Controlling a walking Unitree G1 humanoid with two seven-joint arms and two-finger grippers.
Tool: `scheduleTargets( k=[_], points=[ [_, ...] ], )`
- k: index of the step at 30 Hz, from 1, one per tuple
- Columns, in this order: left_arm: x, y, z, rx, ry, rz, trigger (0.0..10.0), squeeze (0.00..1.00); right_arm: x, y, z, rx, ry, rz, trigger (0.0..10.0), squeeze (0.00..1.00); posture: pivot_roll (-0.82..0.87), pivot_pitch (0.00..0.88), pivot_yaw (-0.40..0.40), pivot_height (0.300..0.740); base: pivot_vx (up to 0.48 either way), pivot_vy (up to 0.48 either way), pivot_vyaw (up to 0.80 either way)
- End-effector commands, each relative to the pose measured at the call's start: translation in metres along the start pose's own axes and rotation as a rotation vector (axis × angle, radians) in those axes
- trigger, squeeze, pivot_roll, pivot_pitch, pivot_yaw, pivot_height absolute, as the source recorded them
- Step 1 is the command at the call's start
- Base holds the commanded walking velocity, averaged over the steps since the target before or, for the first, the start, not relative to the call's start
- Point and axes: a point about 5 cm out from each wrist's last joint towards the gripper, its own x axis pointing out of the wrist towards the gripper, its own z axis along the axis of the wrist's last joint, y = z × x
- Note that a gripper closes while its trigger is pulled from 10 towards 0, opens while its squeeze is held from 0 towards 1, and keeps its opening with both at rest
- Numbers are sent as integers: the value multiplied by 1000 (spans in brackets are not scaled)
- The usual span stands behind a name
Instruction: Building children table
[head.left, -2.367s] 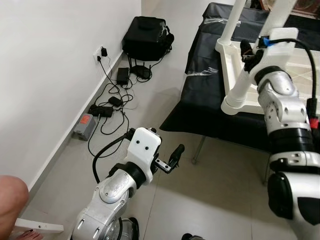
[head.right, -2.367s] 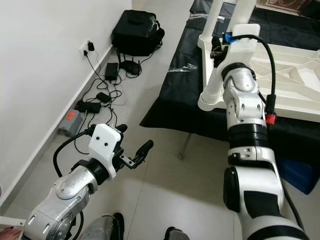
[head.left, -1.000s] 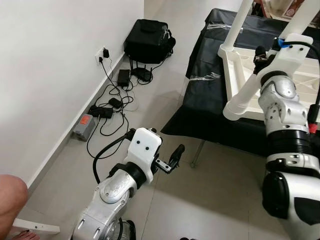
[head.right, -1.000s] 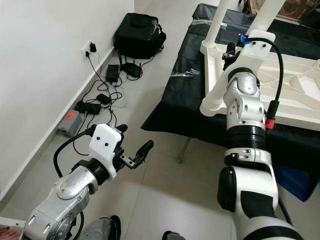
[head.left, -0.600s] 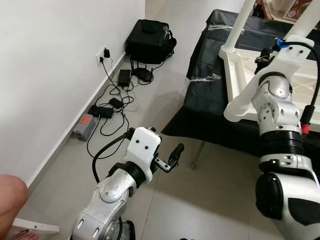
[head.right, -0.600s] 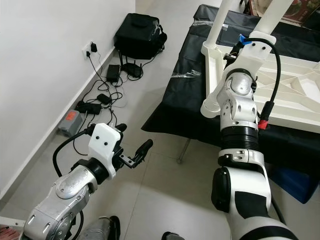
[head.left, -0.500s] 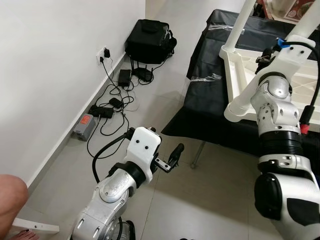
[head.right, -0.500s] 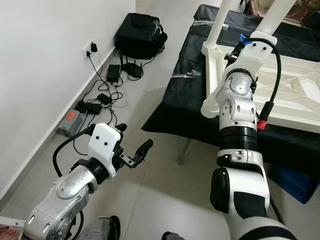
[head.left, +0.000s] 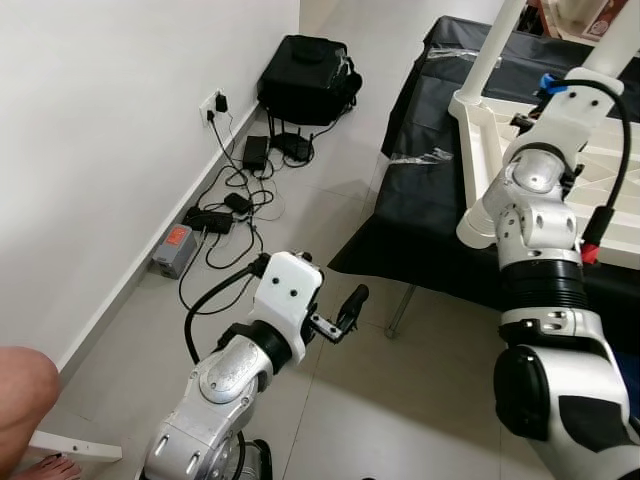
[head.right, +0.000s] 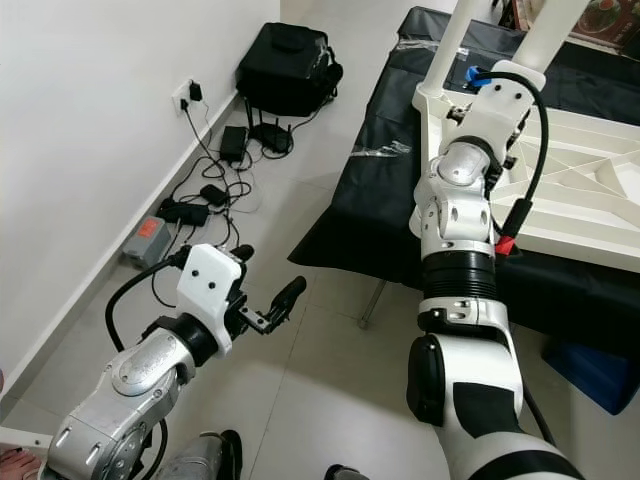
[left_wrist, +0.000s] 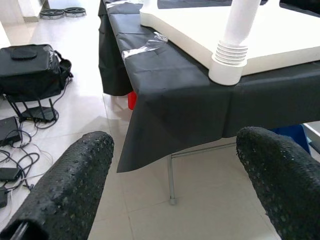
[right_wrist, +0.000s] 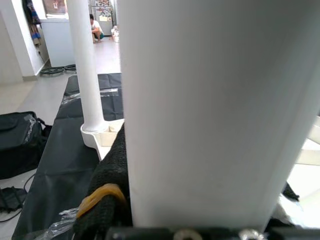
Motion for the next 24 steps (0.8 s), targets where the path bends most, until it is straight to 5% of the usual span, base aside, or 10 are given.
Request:
scheduleTargets(
  k=[1, 24],
  points=[
    [0, 0, -2, -3, 11, 1, 10000, 0, -3, -18, -54, -159, 192, -81, 10000, 0, 145, 210, -65, 740, 0, 0, 0],
    [0, -1, -2, -4, 5, 5, 10000, 0, -24, -12, -64, -136, 260, -320, 10000, 0, 141, 198, -74, 740, 0, 0, 0]
  ],
)
